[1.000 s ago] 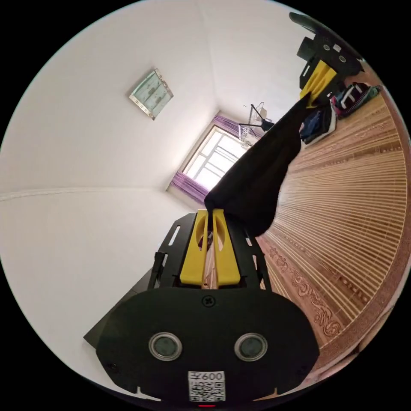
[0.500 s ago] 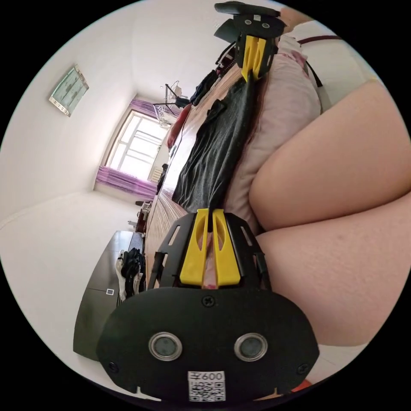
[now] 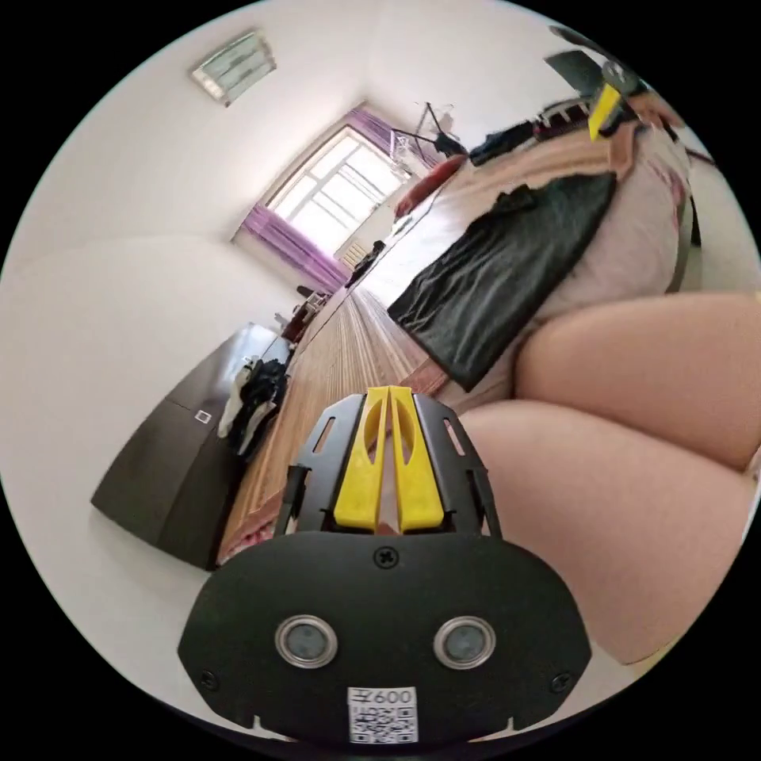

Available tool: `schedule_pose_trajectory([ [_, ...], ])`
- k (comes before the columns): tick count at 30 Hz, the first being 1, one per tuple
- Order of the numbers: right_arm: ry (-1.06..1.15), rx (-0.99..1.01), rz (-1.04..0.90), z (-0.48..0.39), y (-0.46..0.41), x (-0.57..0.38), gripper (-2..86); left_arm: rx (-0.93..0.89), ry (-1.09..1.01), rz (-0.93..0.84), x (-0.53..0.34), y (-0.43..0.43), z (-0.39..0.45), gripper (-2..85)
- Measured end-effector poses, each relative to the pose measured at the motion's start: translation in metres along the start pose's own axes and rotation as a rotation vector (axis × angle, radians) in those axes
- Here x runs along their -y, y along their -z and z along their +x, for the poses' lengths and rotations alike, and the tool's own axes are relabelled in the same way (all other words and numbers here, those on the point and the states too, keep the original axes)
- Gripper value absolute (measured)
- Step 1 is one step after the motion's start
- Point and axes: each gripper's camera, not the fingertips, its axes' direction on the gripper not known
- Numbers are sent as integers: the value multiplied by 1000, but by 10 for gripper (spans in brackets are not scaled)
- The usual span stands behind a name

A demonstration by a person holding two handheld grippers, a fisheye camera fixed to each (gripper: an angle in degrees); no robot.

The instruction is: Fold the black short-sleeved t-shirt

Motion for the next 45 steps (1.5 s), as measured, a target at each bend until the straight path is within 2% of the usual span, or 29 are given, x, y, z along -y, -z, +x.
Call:
schedule_pose_trajectory([
  [2, -32, 297, 95, 20, -11, 42, -8, -143, 77, 101, 29, 18, -6, 9],
  [4, -19, 423, 50, 27, -42, 80, -8, -240, 91, 125, 77, 17, 10, 8],
  [8, 11, 486, -144, 37, -117, 148, -8, -355, 110, 24, 137, -14, 39, 8],
  [10, 27, 497, -206, 47, -135, 164, -8, -416, 65, -183, 160, -46, 54, 7],
  [12, 63, 422, -253, 60, -145, 175, -8, -391, 1, -204, 170, -41, 55, 7],
  [13, 78, 307, -254, 75, -146, 183, -8, -388, -5, -217, 174, -38, 53, 7],
  [15, -54, 107, -210, 114, -139, 196, -8, -388, 13, -233, 182, -30, 42, 7],
  [16, -173, -55, -192, 140, -129, 202, -8, -401, 30, -225, 183, -25, 34, 7],
  [17, -214, -101, -140, 154, -112, 207, -8, -408, 37, -221, 184, -23, 29, 7],
  [18, -220, -81, -98, 158, -103, 208, -8, -420, 46, -219, 187, -19, 22, 7],
  [20, -140, 142, 19, 145, -76, 211, -8, -422, 48, -223, 193, -12, 14, 7],
  [23, -31, 376, -63, 111, -83, 215, -8, -410, 45, -220, 201, 2, 3, 7],
  [27, -122, 378, -131, 113, -110, 215, -8, -390, 31, -220, 213, 21, -9, 8],
  [29, -238, 197, -207, 137, -126, 213, -8, -391, 30, -223, 218, 28, -15, 8],
  [32, -237, -27, -227, 144, -119, 214, -9, -411, 46, -231, 226, 37, -29, 7],
  [35, -57, 97, -139, 116, -91, 227, -9, -495, 110, -196, 240, 54, -72, 7],
  [36, -25, 110, -122, 110, -86, 230, -9, -503, 192, -92, 241, 68, -104, 7],
  [38, 57, 199, -65, 93, -73, 240, -9, -489, 281, -22, 249, 73, -153, 7],
  [41, -8, 418, -93, 98, -88, 260, -9, -539, 319, -120, 274, 24, -222, 7],
  [45, -160, 427, -87, 115, -114, 273, -8, -578, 435, -268, 282, -74, -280, 8],
])
